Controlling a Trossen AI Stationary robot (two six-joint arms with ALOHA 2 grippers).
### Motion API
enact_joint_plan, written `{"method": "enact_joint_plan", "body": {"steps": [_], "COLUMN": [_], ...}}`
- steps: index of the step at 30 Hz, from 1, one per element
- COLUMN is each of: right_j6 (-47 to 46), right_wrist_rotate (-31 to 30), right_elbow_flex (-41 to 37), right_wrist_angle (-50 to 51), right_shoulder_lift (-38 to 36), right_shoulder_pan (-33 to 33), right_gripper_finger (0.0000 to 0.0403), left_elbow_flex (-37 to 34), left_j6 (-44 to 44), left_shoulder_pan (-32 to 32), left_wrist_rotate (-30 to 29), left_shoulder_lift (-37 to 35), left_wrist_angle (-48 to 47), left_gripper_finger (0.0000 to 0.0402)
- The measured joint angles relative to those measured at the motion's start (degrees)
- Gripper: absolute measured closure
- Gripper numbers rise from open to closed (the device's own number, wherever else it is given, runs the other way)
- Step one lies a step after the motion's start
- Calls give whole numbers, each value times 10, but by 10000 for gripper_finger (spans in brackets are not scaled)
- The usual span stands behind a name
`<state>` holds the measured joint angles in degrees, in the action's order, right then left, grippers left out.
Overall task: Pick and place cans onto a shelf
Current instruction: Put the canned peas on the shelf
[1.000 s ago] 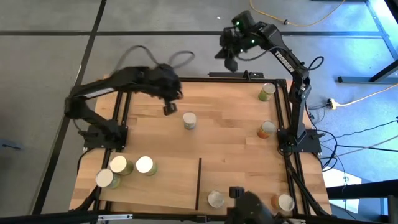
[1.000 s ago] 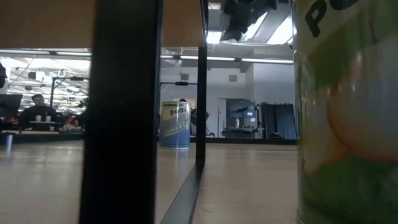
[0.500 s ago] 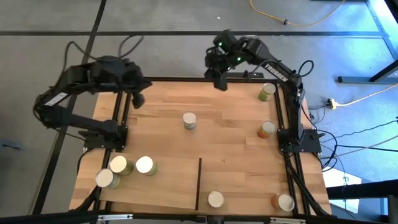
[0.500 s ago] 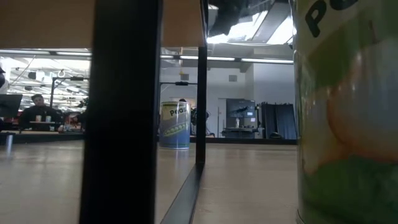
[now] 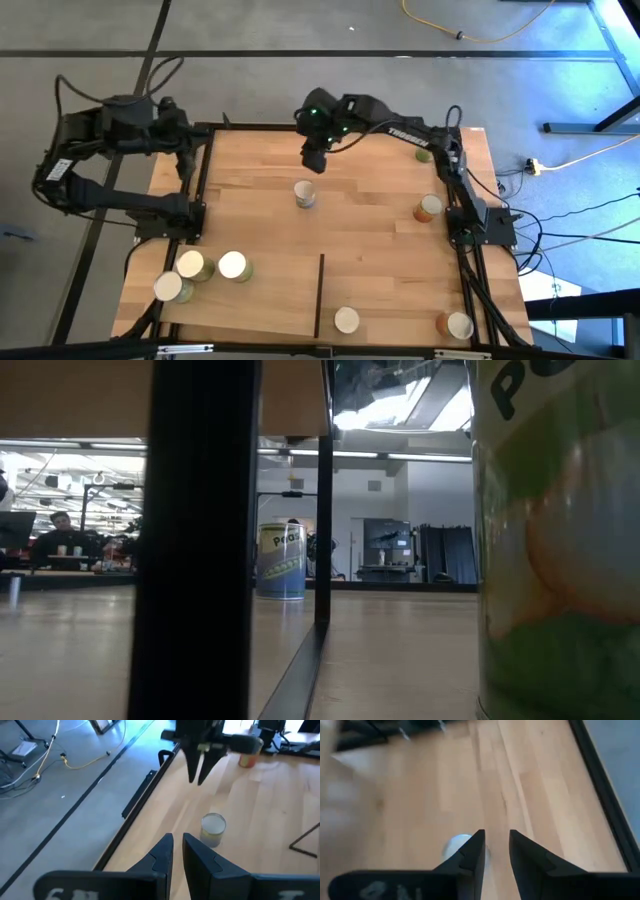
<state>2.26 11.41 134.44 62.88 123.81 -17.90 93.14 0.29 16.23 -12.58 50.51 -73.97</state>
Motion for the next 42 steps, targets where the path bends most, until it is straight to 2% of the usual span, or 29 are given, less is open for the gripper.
{"method": "enact_joint_plan", "body": {"steps": [7,13,21,42], "right_j6": [8,8,10,12], "right_wrist_rotate": [-4,36,48,27], "right_elbow_flex": [0,1,0,-17], "right_wrist_angle": [1,40,62,62], "right_shoulder_lift": [50,78,111,128], "right_shoulder_pan": [1,1,12,12], "right_gripper_finger": [313,313,313,313], "left_elbow_flex": [0,0,0,0], "left_j6": [7,4,3,2], "left_shoulder_pan": [0,0,0,0], "left_wrist_rotate": [0,0,0,0], "left_shoulder_lift": [-32,-50,-56,-56], "left_wrist_angle": [-13,-13,-15,-15], "left_gripper_finger": [368,368,368,368]}}
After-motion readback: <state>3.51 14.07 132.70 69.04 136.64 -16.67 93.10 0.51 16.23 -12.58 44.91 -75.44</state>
